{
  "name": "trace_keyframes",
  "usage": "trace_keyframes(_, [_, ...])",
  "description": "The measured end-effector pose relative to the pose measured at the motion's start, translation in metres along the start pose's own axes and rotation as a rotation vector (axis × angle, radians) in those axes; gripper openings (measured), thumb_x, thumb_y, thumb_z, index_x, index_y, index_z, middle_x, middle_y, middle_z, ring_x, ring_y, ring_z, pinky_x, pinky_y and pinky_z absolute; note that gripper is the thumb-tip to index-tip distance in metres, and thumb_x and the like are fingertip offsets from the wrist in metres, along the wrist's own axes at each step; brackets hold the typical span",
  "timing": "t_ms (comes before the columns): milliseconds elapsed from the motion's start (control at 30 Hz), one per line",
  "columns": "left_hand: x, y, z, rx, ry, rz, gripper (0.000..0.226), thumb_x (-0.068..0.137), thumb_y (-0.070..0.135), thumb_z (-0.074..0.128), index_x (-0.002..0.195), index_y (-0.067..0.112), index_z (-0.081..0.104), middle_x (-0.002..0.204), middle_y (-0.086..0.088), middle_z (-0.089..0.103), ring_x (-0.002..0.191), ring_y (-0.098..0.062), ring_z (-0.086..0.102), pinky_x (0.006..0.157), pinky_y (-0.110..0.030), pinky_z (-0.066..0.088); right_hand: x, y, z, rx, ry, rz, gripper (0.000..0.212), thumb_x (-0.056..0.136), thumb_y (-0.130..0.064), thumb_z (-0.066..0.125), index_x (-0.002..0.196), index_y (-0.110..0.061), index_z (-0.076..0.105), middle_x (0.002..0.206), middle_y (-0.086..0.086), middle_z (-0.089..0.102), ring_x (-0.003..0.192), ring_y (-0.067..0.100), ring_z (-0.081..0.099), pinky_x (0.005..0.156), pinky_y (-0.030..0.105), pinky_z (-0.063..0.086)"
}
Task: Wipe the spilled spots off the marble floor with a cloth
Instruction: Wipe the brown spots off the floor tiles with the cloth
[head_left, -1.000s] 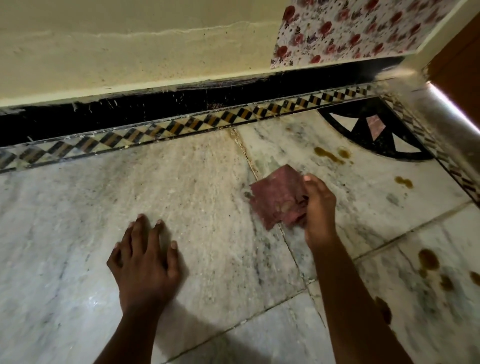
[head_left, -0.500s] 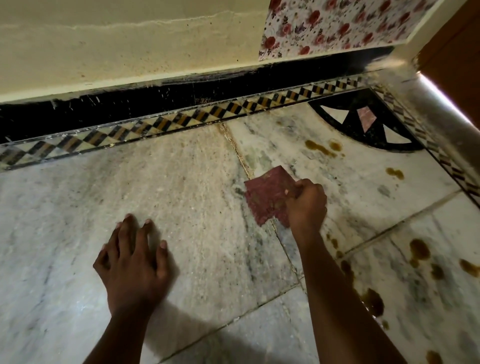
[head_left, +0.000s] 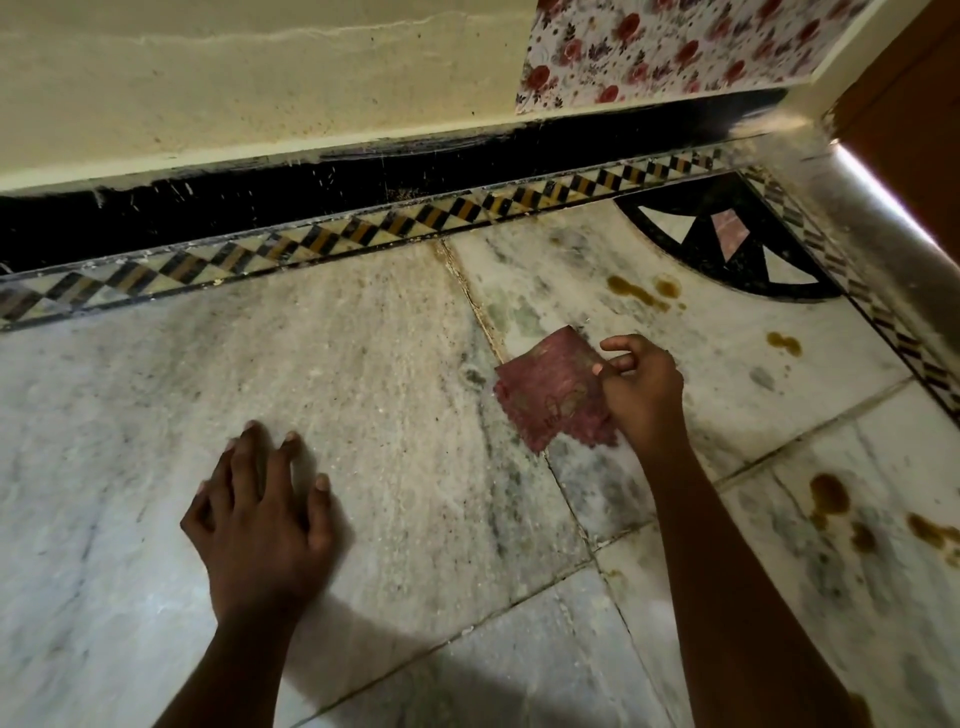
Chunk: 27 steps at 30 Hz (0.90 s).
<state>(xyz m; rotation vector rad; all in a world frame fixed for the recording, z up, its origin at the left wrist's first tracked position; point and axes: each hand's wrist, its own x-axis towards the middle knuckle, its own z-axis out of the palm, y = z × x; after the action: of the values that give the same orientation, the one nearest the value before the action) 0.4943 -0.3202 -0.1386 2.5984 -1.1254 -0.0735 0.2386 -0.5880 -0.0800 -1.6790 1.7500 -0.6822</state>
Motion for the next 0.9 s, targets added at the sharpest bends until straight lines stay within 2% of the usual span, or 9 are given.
trace_keyframes(100, [0.0,-0.001,0.0,-0.001,-0.004,0.001,0.059,0.097,0.049,0.041,0.149,0.023,0.053,0.17,-0.011,0.035,0.154,-0.037,0.034,0.118,-0.059,0.027,0.003,-0.003,0.001,0.036,-0.063,0.014,0.024,0.092,-0.013,0.078,0.113,-0.023,0.075,0.074,-0.009,0.065,0.074,0.008,0.067,0.078,0.031,0.055])
trace_keyframes(233, [0.0,-0.001,-0.001,0.007,0.001,0.005,0.059,0.097,0.048,0.043,0.149,0.022,0.053,0.169,-0.011,0.036,0.153,-0.038,0.036,0.117,-0.059,0.028,0.0,-0.004,0.001,0.038,-0.107,0.051,0.043,0.075,-0.028,0.096,0.111,-0.024,0.073,0.078,-0.004,0.067,0.082,0.014,0.069,0.082,0.029,0.053])
trace_keyframes(367, [0.0,-0.002,-0.001,0.013,-0.004,0.012,0.059,0.098,0.048,0.043,0.149,0.022,0.052,0.17,-0.011,0.035,0.154,-0.037,0.035,0.117,-0.058,0.028,-0.005,-0.008,0.004,0.043,-0.124,0.019,0.032,0.076,-0.019,0.095,0.099,-0.02,0.074,0.073,-0.001,0.07,0.071,0.014,0.071,0.075,0.032,0.059])
trace_keyframes(467, [0.0,-0.002,-0.001,0.015,-0.012,0.012,0.059,0.099,0.048,0.042,0.15,0.022,0.051,0.17,-0.011,0.034,0.154,-0.037,0.034,0.117,-0.058,0.027,-0.006,-0.012,0.003,0.083,-0.181,0.005,0.034,0.077,-0.011,0.093,0.103,-0.022,0.074,0.085,0.01,0.074,0.084,0.028,0.076,0.076,0.038,0.062])
trace_keyframes(567, [0.0,-0.003,0.0,0.014,-0.016,0.009,0.059,0.099,0.048,0.042,0.151,0.022,0.051,0.171,-0.011,0.034,0.155,-0.036,0.033,0.118,-0.057,0.026,-0.007,-0.019,-0.001,0.173,-0.213,0.004,0.041,0.079,0.001,0.088,0.111,-0.021,0.074,0.095,0.018,0.076,0.091,0.034,0.078,0.075,0.044,0.066])
trace_keyframes(667, [0.0,-0.002,0.0,0.01,-0.008,0.005,0.059,0.098,0.048,0.041,0.15,0.022,0.052,0.17,-0.011,0.035,0.154,-0.036,0.034,0.119,-0.057,0.026,-0.015,-0.035,-0.004,0.35,-0.292,0.036,0.047,0.083,0.011,0.081,0.122,-0.012,0.072,0.089,0.013,0.075,0.076,0.021,0.078,0.058,0.031,0.061])
trace_keyframes(700, [0.0,-0.002,0.0,0.011,-0.006,0.004,0.059,0.098,0.049,0.041,0.149,0.022,0.053,0.169,-0.011,0.036,0.154,-0.036,0.035,0.119,-0.057,0.026,-0.02,-0.042,-0.005,0.431,-0.338,0.06,0.047,0.084,0.013,0.079,0.124,-0.01,0.072,0.088,0.011,0.074,0.074,0.018,0.077,0.057,0.03,0.061])
trace_keyframes(833, [0.001,-0.002,-0.001,0.009,-0.017,0.003,0.06,0.098,0.05,0.039,0.15,0.023,0.052,0.17,-0.011,0.034,0.155,-0.036,0.033,0.119,-0.057,0.025,-0.032,-0.06,-0.009,0.691,-0.512,0.078,0.044,0.086,0.015,0.074,0.122,-0.01,0.073,0.093,0.014,0.076,0.087,0.026,0.076,0.076,0.042,0.065])
trace_keyframes(900, [0.001,-0.002,-0.001,0.009,-0.017,0.005,0.06,0.098,0.05,0.039,0.15,0.023,0.052,0.17,-0.011,0.034,0.155,-0.036,0.033,0.119,-0.057,0.025,-0.034,-0.057,-0.01,0.654,-0.502,0.055,0.043,0.087,0.017,0.072,0.12,-0.01,0.074,0.097,0.017,0.075,0.085,0.026,0.076,0.073,0.041,0.066])
